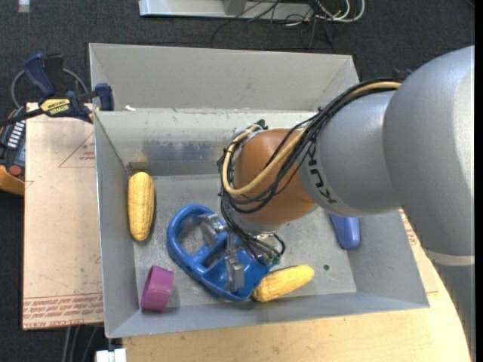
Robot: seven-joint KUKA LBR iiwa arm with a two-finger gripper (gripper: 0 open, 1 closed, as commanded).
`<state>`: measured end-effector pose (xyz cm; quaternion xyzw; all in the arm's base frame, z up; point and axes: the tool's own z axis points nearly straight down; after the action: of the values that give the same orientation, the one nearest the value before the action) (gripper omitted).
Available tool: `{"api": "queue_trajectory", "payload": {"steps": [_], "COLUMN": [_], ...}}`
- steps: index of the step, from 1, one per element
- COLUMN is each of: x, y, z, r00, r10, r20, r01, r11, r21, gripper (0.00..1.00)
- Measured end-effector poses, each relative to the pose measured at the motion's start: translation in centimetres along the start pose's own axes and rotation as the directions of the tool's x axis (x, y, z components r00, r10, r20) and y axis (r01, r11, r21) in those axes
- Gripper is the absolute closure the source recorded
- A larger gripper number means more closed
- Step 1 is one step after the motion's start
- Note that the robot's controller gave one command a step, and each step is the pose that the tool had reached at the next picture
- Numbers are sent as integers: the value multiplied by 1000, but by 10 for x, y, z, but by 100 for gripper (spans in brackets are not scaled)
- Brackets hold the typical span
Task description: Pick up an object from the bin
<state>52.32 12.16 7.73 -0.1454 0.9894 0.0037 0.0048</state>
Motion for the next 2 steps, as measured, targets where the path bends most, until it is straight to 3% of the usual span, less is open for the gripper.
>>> {"api": "queue_trajectory", "payload": {"steps": [1, 2], "x": [2, -5], "y": [2, 1], "z": [1, -5], "r00": [998, 1000], "r10": [66, 2], "r20": [6, 14], "r01": [-66, -2], "r11": [998, 1000], "r21": [1, -2], "gripper": [0, 100]}}
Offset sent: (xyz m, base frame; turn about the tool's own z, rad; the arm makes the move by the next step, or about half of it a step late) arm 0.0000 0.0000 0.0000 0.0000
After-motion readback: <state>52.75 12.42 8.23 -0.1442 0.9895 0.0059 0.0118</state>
